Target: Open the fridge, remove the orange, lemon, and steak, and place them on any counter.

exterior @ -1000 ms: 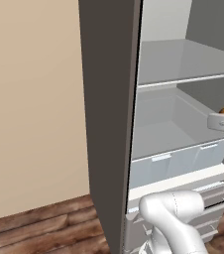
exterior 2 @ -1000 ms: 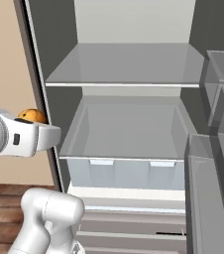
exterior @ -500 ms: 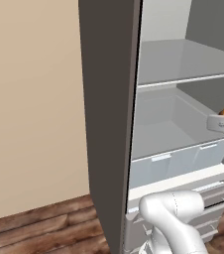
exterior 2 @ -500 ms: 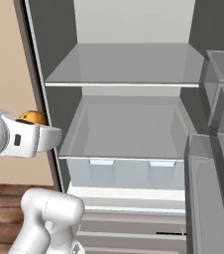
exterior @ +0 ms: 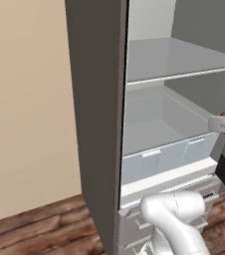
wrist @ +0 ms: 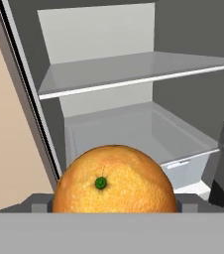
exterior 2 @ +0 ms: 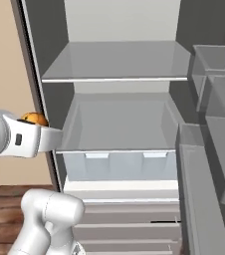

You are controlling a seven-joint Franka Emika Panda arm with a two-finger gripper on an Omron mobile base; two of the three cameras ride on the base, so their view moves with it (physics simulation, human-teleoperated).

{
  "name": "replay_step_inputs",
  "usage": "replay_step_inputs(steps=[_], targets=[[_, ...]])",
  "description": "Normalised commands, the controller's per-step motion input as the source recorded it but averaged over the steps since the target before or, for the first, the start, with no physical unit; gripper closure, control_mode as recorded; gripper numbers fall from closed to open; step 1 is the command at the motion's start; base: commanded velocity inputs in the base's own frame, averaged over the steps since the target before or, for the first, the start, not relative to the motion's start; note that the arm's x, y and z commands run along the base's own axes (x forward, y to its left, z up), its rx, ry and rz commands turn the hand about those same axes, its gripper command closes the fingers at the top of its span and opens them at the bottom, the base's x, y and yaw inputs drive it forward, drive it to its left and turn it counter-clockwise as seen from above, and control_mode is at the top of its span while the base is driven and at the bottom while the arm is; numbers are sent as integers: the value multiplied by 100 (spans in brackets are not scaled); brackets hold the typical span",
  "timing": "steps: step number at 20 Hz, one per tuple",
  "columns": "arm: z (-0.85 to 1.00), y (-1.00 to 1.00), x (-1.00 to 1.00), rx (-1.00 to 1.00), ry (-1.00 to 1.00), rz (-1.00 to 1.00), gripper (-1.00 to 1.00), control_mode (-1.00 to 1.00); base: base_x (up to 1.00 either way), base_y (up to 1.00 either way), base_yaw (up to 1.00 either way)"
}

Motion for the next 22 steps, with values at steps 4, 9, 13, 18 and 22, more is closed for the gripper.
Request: replay_step_inputs(steps=[4, 9, 13, 18, 22], targets=[[0, 0, 0, 0, 0, 0, 100, 100, -43, 4, -18], [0, 0, 0, 0, 0, 0, 100, 100, -48, 1, -18], [0, 0, 0, 0, 0, 0, 100, 100, -61, -1, -29], [0, 0, 0, 0, 0, 0, 100, 100, -72, -21, -50], [0, 0, 0, 0, 0, 0, 100, 100, -66, -38, -66]])
